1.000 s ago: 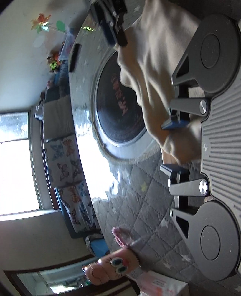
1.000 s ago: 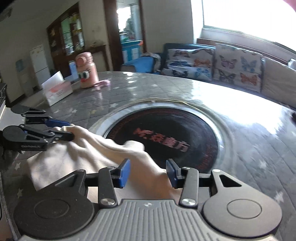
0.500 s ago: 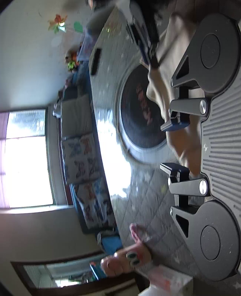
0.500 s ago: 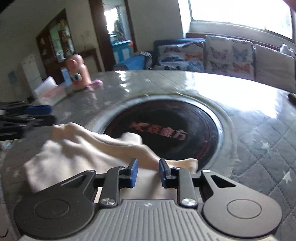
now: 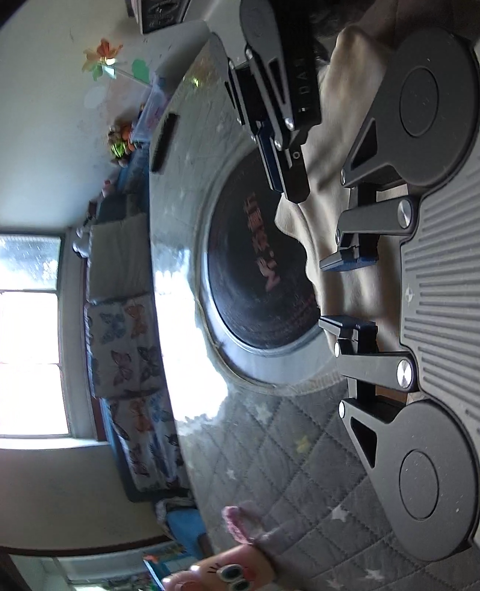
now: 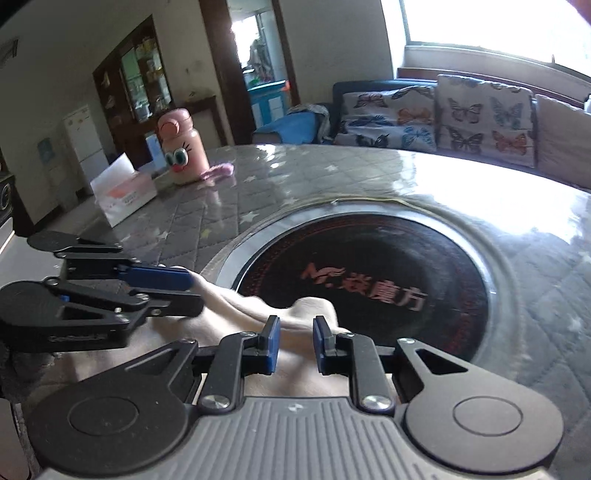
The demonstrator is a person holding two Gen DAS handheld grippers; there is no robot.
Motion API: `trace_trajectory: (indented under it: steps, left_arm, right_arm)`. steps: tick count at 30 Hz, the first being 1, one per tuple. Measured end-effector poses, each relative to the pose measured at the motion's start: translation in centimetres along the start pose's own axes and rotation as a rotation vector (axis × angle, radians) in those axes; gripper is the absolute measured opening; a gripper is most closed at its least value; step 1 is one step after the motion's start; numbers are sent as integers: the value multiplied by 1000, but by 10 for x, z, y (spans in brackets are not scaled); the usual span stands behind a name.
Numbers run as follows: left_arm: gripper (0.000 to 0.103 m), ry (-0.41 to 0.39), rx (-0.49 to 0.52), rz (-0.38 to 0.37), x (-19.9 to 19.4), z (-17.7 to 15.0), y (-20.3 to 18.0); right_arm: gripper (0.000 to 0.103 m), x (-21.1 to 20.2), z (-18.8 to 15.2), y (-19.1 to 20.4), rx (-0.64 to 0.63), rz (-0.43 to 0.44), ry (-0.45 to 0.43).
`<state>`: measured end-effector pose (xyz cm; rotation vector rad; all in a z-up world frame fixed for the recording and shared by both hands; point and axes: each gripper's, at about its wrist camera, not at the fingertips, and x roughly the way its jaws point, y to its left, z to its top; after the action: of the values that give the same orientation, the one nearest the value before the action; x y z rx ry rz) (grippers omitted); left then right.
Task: Fold clothes
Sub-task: 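Lower the folded hem onto the sweatshirt with both grippers and release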
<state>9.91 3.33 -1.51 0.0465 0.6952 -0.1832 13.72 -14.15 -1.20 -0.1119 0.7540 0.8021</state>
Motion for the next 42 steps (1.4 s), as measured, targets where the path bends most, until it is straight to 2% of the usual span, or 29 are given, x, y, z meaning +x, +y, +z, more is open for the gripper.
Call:
trace_trajectory:
  steps: [4,11,14,17,24,33,42]
  left_arm:
    - [31,10,-24,21,7,-3,8]
    - [31,1,-30,15,4,-5,9]
    - [31,1,-34,13,4,-5,9]
    - [31,1,-36,13,3,-5,10]
    - [31,-5,-39,8,-1,-4,10]
    - [33,5,-33,19,0,-4,11]
    - [32,-15,-37,52,-8,-7,6]
  right_arm:
    - [19,20,0,6,-24,-39,22]
    - [21,22,5,18,-54,-32,19]
    - [30,23,6,25,-84,-19,23]
    - [30,36,5,31,-108,-39,47]
    - [33,18,7,42,-139,-13,5]
    - [34,-2,-22,79,-294,59,35]
    - [36,-33,-61,108,-415,64,34]
